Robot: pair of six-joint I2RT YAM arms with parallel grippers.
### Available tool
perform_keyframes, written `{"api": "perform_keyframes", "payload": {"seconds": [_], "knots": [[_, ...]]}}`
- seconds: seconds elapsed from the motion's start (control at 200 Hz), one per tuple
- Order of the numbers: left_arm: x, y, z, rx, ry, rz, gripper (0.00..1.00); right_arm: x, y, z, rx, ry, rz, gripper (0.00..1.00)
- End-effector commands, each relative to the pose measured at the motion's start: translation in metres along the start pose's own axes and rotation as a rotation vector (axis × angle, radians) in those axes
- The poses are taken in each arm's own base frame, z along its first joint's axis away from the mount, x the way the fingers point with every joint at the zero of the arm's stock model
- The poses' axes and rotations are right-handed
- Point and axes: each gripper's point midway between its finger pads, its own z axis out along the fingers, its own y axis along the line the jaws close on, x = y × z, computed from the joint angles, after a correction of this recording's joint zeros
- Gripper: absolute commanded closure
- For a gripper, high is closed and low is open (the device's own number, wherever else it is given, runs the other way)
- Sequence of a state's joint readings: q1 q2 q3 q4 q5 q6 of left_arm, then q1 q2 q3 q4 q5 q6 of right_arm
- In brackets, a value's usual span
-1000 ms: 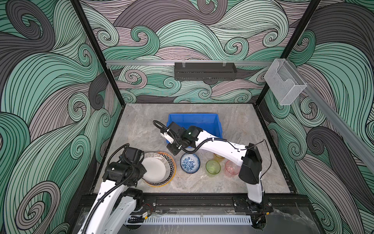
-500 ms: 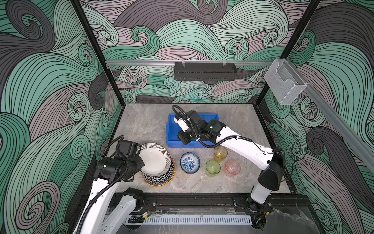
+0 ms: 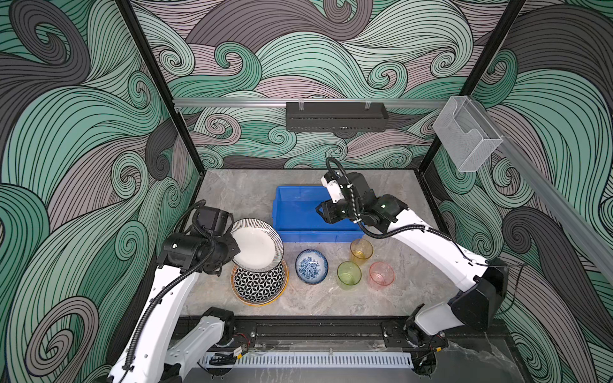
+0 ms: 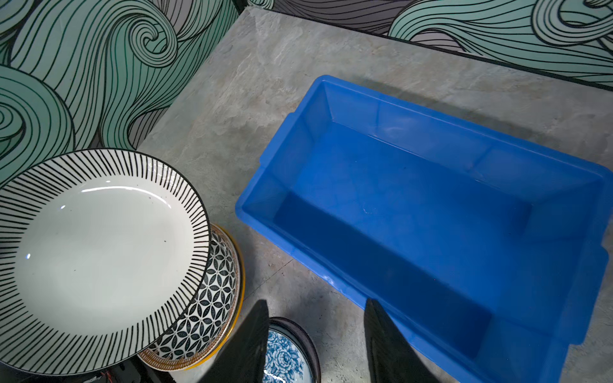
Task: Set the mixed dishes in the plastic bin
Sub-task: 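Lift the striped plate with the left gripper and carry it over the bin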
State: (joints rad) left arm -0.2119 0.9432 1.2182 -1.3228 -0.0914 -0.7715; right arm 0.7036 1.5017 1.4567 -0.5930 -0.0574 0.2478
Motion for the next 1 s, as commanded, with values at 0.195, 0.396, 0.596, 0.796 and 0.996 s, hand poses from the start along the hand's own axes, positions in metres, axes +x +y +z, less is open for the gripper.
{"api": "perform_keyframes", "payload": {"seconds": [0.195, 0.396, 0.596, 0.796, 0.996], "knots": [[-0.062, -0.069, -0.02, 0.205, -0.155, 0.046, 1.0, -0.006, -0.043, -0.016, 0.041, -0.07, 0.131, 0.49], [-0.084, -0.103, -0.012, 0.272, -0.161, 0.068, 1.0, -0.005, -0.068, -0.021, 0.069, -0.08, 0.185, 0.49], [-0.103, -0.137, 0.003, 0.327, -0.152, 0.095, 1.0, -0.002, -0.088, -0.025, 0.081, -0.083, 0.228, 0.48], [-0.119, -0.168, 0.019, 0.378, -0.142, 0.114, 1.0, 0.001, -0.102, -0.024, 0.084, -0.075, 0.274, 0.48], [-0.128, -0.202, 0.047, 0.405, -0.105, 0.144, 1.0, 0.003, -0.11, -0.021, 0.089, -0.065, 0.292, 0.48]]}}
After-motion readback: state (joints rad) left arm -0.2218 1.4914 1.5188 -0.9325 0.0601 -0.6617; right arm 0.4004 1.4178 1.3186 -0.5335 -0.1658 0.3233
